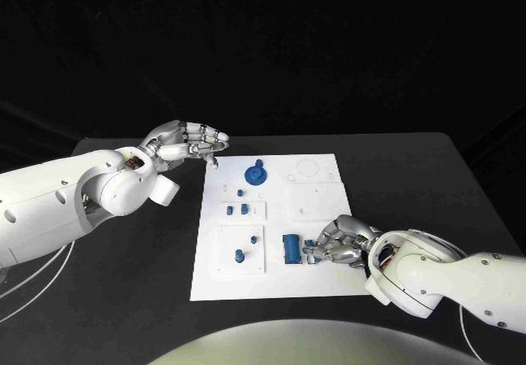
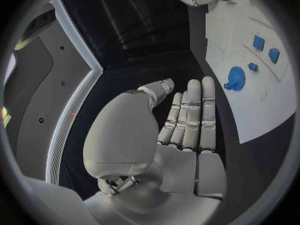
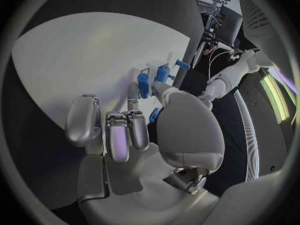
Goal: Assemble the parts on the task board
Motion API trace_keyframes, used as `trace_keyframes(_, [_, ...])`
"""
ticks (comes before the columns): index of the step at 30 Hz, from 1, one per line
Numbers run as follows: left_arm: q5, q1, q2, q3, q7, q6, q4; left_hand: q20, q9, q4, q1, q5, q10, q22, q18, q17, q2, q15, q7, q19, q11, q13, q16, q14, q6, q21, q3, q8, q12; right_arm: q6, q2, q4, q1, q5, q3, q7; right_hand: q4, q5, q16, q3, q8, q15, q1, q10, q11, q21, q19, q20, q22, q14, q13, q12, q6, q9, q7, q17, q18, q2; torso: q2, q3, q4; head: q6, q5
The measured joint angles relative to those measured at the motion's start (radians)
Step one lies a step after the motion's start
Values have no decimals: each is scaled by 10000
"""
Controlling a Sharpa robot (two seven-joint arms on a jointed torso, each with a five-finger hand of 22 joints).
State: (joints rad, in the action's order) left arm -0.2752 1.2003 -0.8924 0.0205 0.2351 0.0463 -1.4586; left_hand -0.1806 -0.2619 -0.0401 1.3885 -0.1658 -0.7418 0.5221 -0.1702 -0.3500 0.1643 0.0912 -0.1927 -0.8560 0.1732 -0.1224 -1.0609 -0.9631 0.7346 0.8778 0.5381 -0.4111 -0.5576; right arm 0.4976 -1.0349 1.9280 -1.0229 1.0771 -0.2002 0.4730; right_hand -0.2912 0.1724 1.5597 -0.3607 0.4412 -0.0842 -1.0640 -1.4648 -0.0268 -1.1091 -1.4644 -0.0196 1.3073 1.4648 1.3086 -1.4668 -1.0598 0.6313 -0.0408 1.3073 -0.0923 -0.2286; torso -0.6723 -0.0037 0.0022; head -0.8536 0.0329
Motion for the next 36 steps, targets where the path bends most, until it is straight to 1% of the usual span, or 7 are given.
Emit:
trace_keyframes(5, [-1,0,7,0,-10,0,20,0,0,0,0,0,0,0,0,0,0,0,0,0,0,0,0,0,0,0,0,0,0,-48,-23,25,1,23,0,-28,-12,0,0,396,0,0,154,0,0,0,0,0,0,0,0,0,-1,0,1,8,0,37,-4,-1,0,-7,0])
trace_keyframes(14, [-1,0,23,0,-32,-2,36,0,10,-42,0,0,0,0,0,-1,0,0,0,0,0,14,0,0,0,0,42,0,-58,-123,-92,96,2,77,-1,-63,-14,0,39,501,-1,0,206,0,0,0,0,0,8,0,0,0,-38,1,38,7,0,90,-2,-2,0,-6,5])
trace_keyframes(20, [-1,0,22,0,-42,-3,45,0,10,-42,0,0,0,-9,-1,-1,0,0,-36,0,0,13,0,0,-36,0,42,-37,-58,-148,-213,183,3,120,-1,-110,-27,0,39,901,-1,-37,414,0,1,0,0,0,7,37,0,-40,-54,4,53,6,0,297,1,0,0,11,7])
trace_keyframes(31, [-1,-1,40,0,-61,-7,54,0,10,-42,0,0,-1,-9,0,7,0,0,-36,0,0,12,0,0,-36,0,42,-36,-58,-198,-414,453,1,112,-1,-201,2,0,39,931,0,-37,469,-36,-36,0,1,-1,6,37,0,-39,-54,3,54,5,-1,353,2,0,-6,44,5])
trace_keyframes(32, [-2,-1,43,0,-63,-8,54,0,10,-42,0,0,0,-9,0,7,0,0,-36,0,0,12,0,0,-36,0,42,-36,-58,-213,-436,456,1,110,0,-207,2,0,39,931,0,-36,466,-36,-35,0,1,-1,6,37,0,-39,-54,3,54,5,-1,356,4,0,-6,44,7])
trace_keyframes(34, [-2,-1,46,1,-67,-10,56,0,10,-42,0,0,0,-9,-1,7,0,0,-36,0,0,12,0,0,-36,0,42,-36,-58,-266,-488,456,-2,110,0,-220,57,0,39,985,0,-36,268,-36,-35,0,1,-1,6,37,0,-39,-54,3,54,5,-1,503,6,0,-5,44,10])
trace_keyframes(36, [-2,-1,46,1,-69,-10,60,0,9,-42,0,0,-1,-9,0,7,0,0,-36,0,0,12,0,0,-36,1,42,-36,-58,-339,-531,455,-4,111,1,-231,76,0,39,1004,0,-36,-103,-36,-35,0,1,-1,5,37,0,-39,-54,3,54,5,0,485,7,-1,-5,47,10])
